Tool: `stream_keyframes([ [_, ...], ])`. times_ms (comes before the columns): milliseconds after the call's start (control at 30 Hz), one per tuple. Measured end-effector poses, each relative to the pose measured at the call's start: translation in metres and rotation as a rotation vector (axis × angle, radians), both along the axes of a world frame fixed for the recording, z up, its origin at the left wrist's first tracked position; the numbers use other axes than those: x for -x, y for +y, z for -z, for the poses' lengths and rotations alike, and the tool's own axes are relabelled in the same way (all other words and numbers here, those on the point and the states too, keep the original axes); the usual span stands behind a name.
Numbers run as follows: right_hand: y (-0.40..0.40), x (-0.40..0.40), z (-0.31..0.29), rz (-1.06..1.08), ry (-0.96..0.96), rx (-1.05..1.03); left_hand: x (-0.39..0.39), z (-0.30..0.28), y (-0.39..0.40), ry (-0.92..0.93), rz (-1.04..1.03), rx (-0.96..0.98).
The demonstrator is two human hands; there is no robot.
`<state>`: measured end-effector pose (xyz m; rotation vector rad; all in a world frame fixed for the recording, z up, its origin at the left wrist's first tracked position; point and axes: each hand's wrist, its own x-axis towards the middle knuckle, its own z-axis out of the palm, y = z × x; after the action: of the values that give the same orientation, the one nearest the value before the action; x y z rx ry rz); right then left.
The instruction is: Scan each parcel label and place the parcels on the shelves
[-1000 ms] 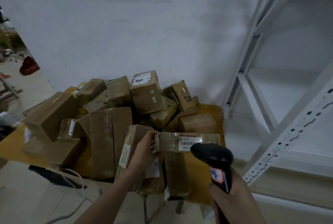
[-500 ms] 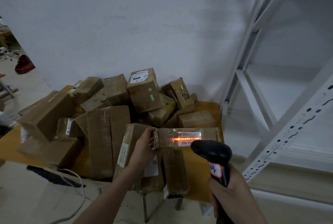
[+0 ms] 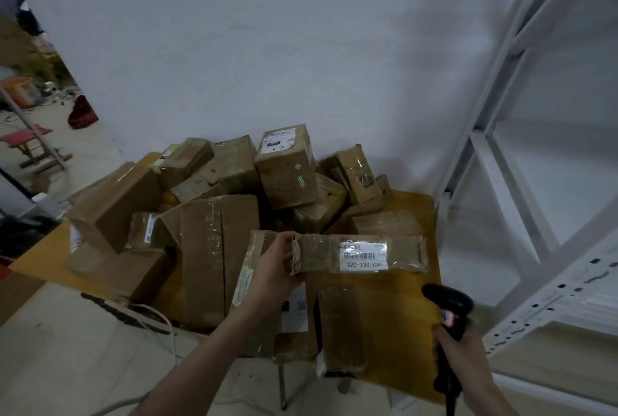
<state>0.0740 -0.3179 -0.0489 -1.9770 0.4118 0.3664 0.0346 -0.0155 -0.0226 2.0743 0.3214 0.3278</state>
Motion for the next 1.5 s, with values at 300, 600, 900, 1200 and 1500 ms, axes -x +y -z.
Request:
stream_keyframes([
  [300, 0.037, -0.065, 0.119, -0.237, 0.086, 0.071, 0.001, -0.007, -0.001, 0.026, 0.002, 0.007],
  [600, 0.053, -0.079, 0.166, -0.181, 0.102, 0.077, -0.011, -0.007, 0.005, 0.028, 0.035, 0.016],
  [900, 0.043, -0.074, 0.068, -0.126, -0.31, -0.001, -0.029, -0.016, 0.022, -0.019, 0.15, -0.03],
  [1200, 0.008, -0.038, -0.118, -0.467, -0.5, -0.226, -0.058, -0.072, 0.035, -0.111, 0.344, -0.054],
  [1500, -0.016, 0.028, -0.164, -0.28, -0.729, -0.235, -0.075, -0.112, 0.003, -0.063, 0.674, 0.039],
])
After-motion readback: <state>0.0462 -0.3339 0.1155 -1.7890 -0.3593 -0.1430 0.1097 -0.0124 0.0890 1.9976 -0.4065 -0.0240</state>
